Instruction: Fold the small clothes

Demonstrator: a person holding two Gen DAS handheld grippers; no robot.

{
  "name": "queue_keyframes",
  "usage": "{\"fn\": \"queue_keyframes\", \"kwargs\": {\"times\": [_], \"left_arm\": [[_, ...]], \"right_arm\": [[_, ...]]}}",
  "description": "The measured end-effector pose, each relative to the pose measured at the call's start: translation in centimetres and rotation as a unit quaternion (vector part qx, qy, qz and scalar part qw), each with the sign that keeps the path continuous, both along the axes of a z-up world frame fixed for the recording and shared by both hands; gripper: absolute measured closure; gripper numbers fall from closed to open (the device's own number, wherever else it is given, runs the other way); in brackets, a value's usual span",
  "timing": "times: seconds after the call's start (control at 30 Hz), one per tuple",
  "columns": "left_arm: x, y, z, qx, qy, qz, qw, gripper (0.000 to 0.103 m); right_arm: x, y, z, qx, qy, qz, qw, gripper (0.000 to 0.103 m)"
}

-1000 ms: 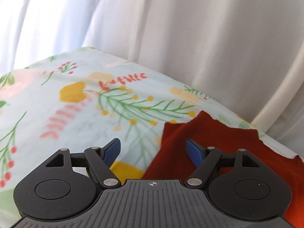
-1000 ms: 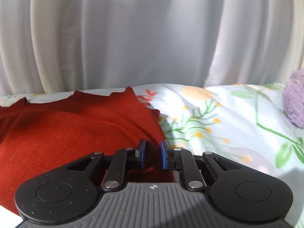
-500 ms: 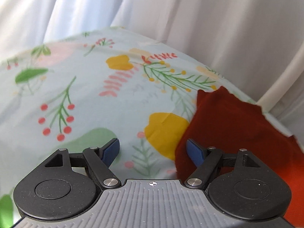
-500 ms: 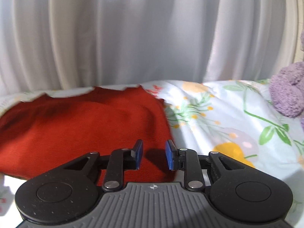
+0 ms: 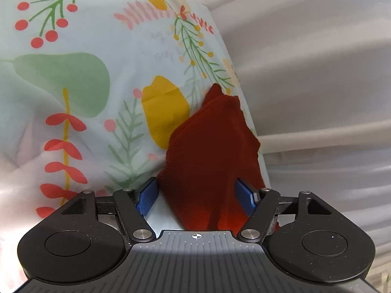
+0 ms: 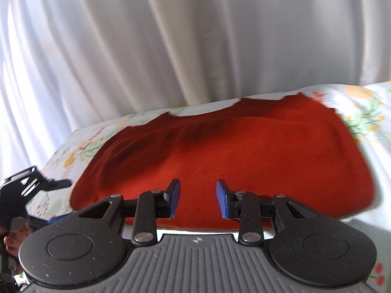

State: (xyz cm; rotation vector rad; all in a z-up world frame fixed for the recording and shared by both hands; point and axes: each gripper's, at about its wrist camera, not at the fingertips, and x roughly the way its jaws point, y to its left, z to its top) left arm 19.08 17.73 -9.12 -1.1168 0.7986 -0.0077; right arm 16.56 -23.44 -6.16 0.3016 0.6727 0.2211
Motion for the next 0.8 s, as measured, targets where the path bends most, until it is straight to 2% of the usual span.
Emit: {"fn": "queue_keyframes", "kwargs": {"times": [0.17,0.23,0.3,0.4,0.67,0.73,0.8], "left_arm": [[1.4,0.7,-1.0,-0.017,-0.006,0.012,0.9998,0.056],[1.8,0.8,-1.5,-0.024,-0.006,0.018,0.9995,0.069],[2.2,0.8,-2.2,-0.045,-0.004,0.021,0.9988,0.074],[2.7,1.0,-2.8,-0.068,-0.001,0.026,0.9974,0.077],[3.2,0.8,-2.4,-0.045,-0.023,0.017,0.9986,0.079],[3.4,0.9,-2.9,-0.052,-0.016,0.028,0.9981,0.078],[3.6,1.0,-3.0,-0.056,-0.016,0.027,0.9979,0.078]], "right_arm": [[2.1,3.4,-0.6,0.01,0.009,0.019,1.0,0.072],[3.0,4.8,-1.1,0.011,0.011,0.026,1.0,0.072],[3.8,6.4,-1.7,0.006,0.015,0.034,0.999,0.075],[4.1,8.3,-2.6,-0.018,0.015,0.032,0.999,0.08],[4.0,10.2,-2.2,-0.072,-0.001,0.034,0.997,0.08],[3.9,10.4,-2.3,-0.067,-0.001,0.03,0.997,0.08],[3.6,11.1,-2.7,-0.09,-0.011,0.032,0.995,0.08]]}}
